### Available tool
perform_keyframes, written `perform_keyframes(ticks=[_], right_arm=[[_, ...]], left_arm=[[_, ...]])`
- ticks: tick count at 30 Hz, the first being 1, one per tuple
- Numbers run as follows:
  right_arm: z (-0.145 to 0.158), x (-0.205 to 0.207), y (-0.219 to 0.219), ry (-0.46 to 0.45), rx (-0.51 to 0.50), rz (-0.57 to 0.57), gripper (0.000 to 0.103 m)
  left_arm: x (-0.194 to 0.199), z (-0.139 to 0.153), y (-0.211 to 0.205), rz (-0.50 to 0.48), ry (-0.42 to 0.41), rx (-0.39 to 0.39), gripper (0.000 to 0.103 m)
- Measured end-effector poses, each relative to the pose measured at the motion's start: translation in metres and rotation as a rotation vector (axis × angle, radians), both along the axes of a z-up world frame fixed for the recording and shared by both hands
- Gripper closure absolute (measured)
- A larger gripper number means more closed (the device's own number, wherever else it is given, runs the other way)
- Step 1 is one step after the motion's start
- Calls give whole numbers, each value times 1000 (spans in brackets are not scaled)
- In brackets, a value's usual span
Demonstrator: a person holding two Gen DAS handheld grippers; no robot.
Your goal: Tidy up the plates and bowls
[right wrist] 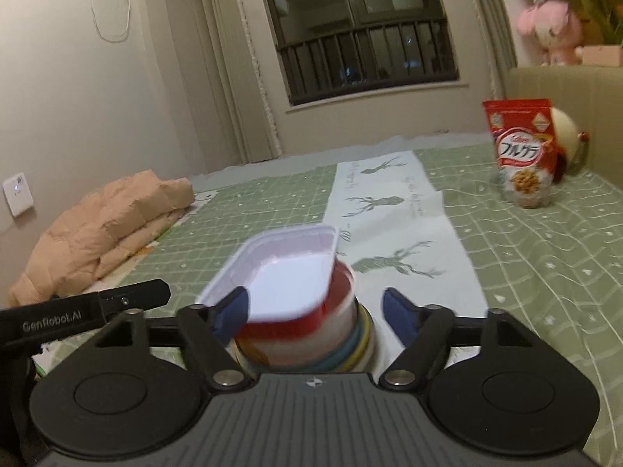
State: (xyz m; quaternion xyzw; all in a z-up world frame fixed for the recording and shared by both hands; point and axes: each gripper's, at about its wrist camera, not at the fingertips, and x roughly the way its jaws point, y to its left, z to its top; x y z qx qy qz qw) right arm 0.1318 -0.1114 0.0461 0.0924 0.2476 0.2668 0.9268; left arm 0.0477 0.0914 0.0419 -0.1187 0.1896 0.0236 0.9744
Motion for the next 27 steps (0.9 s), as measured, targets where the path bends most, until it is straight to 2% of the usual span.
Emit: perform_keyframes(ticks=[2,6,10,15,27], right_arm=[[-15,-21,-4,0,-23,-16,12],[-46,-51,-7,50,-104,-44,11],[-65,-67,-5,61,-194,-77,11],[-66,-70,-11,82,-174,-83,11],[-64,-69,-13,88,-178,-77,11]], left_arm=[[-17,-16,-18,13,19,25,83],[-35,-48,-43,99,126,77,83],[-39,-58,-49,93,198,65,84],[-47,-55,-61,103,204,115,84],[-42,-66,-68,84,250,111,84]])
